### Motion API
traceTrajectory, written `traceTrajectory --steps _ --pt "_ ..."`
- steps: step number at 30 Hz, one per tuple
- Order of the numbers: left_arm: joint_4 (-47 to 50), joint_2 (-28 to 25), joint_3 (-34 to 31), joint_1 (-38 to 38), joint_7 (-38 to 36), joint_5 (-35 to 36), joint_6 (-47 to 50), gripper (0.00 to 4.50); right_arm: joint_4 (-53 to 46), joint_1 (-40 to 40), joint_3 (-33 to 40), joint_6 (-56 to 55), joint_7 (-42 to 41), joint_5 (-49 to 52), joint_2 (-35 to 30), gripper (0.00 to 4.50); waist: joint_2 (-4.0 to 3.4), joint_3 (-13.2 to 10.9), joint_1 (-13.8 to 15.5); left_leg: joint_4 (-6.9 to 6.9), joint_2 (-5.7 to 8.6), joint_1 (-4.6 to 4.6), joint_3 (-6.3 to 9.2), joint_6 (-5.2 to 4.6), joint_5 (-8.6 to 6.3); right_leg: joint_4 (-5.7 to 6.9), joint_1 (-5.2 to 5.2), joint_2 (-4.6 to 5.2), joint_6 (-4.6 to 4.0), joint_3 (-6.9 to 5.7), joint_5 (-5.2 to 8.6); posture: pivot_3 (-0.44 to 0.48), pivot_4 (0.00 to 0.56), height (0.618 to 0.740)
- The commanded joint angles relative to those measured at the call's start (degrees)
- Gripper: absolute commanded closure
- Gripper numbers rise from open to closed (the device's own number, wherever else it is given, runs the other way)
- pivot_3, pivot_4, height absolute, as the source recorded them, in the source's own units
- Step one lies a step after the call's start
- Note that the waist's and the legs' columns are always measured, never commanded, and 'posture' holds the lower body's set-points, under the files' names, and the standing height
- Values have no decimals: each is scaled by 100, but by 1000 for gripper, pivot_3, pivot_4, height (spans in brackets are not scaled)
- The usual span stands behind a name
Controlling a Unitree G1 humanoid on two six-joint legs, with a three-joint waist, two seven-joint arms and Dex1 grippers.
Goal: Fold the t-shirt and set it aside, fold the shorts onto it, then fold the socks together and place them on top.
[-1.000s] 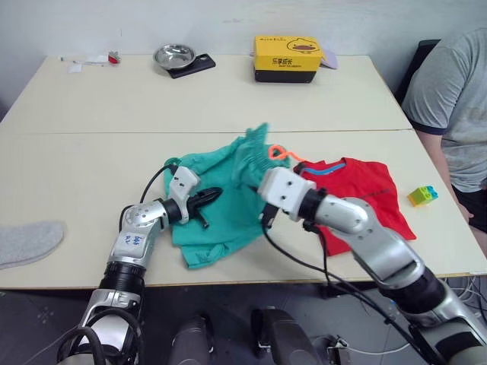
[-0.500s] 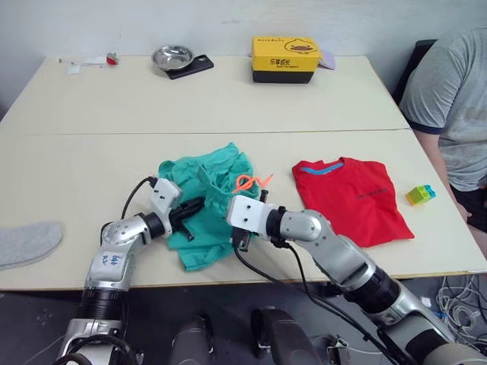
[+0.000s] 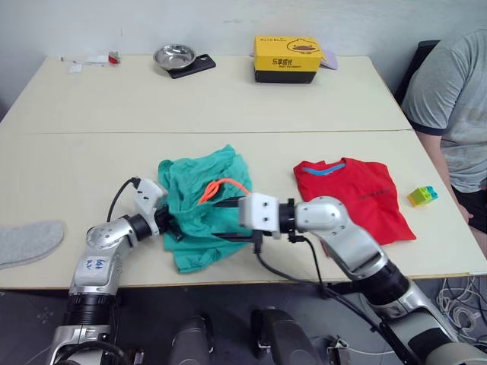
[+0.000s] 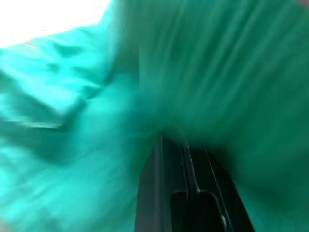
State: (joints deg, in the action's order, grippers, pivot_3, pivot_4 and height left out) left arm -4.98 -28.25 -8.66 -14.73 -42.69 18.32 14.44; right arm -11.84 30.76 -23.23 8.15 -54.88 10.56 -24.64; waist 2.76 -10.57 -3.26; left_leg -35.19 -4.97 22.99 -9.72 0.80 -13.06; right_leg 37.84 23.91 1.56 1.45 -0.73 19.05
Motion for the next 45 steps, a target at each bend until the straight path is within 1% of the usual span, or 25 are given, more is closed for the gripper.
traceTrajectory --steps 1,3,8,9,11,12,13,15,17,20,22,24,26,28,31,34,37,40,45 --pt "353 -199 -485 94 -156 473 46 4500 -266 -395 439 -465 -565 647 -214 1610 0 0 5 0 0 0 2 0 0 0 -1 0 0 -1 0 0 150 740" --pt "410 -297 -760 122 -249 719 68 4500 -418 -706 665 -208 -641 965 -360 1610 0 0 5 0 0 1 2 1 -1 -2 -2 0 0 -1 0 0 150 740" --pt "735 -632 -1282 158 -856 1469 133 4500 -829 -1406 1346 572 -97 1529 -456 1610 0 -1 0 -1 0 0 6 1 -1 -1 -3 3 -1 -2 0 0 150 740" --pt "862 -735 -1255 131 -1019 1576 212 4500 -889 -1519 1456 699 36 1582 -448 1772 0 0 4 0 0 -1 7 1 -1 -1 -3 3 -5 -2 -1 0 150 740" --pt "1206 -911 -1041 31 -1287 1788 488 4500 -923 -1679 1597 823 221 1582 -438 2205 0 -1 5 0 0 -1 15 4 -3 -2 -6 5 -11 -10 0 0 150 740" --pt "1334 -958 -936 -33 -1353 1876 617 4500 -898 -1708 1609 841 308 1505 -428 2539 0 -1 5 0 1 -1 16 11 -7 -2 -8 6 -14 -12 2 0 150 740" --pt "1547 -996 -677 -176 -1455 1955 812 4500 -784 -1685 1588 782 425 1331 -395 2837 -1 -1 7 0 2 -1 18 20 -13 -2 -9 7 -15 -13 2 0 150 740" --pt "1791 -960 -231 -470 -1558 2017 1100 4500 -520 -1557 1459 669 700 936 -290 3630 0 -1 25 0 6 -1 22 25 -15 -3 -13 11 -15 -18 2 0 150 740" --pt "1839 -847 166 -704 -1570 1877 1178 4500 -343 -1421 1309 663 897 672 -167 4436 -1 -1 19 -1 11 -2 24 26 -14 -7 -17 13 -15 -19 2 0 150 740" --pt "1640 -511 832 -984 -1447 1423 1031 4500 -101 -1264 994 605 1084 231 -2 4480 -2 -1 -8 -1 11 -3 21 8 6 -6 -17 7 -15 -15 2 0 150 740" --pt "1295 -376 1381 -1156 -1368 766 721 4500 27 -1175 799 608 1225 -2 155 4480 -2 -1 -8 1 8 -3 22 18 8 -6 -16 0 -16 -15 4 0 150 740" --pt "936 -264 1566 -1284 -1124 365 621 4500 195 -1065 632 476 1333 -274 278 4480 -3 -2 -15 1 4 -2 22 28 11 -4 -11 -8 -18 -13 6 0 150 740" --pt "628 -290 1595 -1340 -822 -28 484 4500 378 -942 544 428 1423 -437 408 4480 -3 -2 -20 1 0 -1 20 35 15 0 -5 -12 -18 -9 6 0 150 740" --pt "365 -348 1554 -1352 -604 -346 311 4500 545 -824 527 427 1542 -533 552 4480 -3 -2 -21 0 -2 0 20 37 16 5 -2 -12 -18 -9 7 0 150 740" --pt "104 -306 1319 -1323 -280 -495 154 4500 733 -725 490 392 1605 -678 666 4480 -3 -2 3 -1 -1 0 21 38 19 9 -3 -9 -18 -10 6 0 150 740" --pt "-73 -283 932 -1158 71 -468 65 4500 844 -726 463 429 1565 -742 702 4480 -3 -2 5 -2 2 3 20 34 18 8 -3 -3 -18 -12 6 0 150 740" --pt "-160 -269 770 -913 183 -486 -20 4500 870 -781 427 434 1456 -771 661 4480 -3 -2 4 -1 1 4 19 33 17 7 -2 -4 -18 -13 6 0 150 740" --pt "-251 -100 482 -606 444 -384 -33 4500 883 -832 395 448 1335 -782 609 4480 -3 -2 -1 0 -1 2 17 35 16 8 -3 -5 -18 -13 6 0 150 740" --pt "-320 -27 281 -304 521 -318 -67 4500 879 -732 509 242 1083 -574 643 4480 -3 -2 -3 -2 -1 -6 18 32 19 14 -8 -5 -18 -14 6 0 150 740"
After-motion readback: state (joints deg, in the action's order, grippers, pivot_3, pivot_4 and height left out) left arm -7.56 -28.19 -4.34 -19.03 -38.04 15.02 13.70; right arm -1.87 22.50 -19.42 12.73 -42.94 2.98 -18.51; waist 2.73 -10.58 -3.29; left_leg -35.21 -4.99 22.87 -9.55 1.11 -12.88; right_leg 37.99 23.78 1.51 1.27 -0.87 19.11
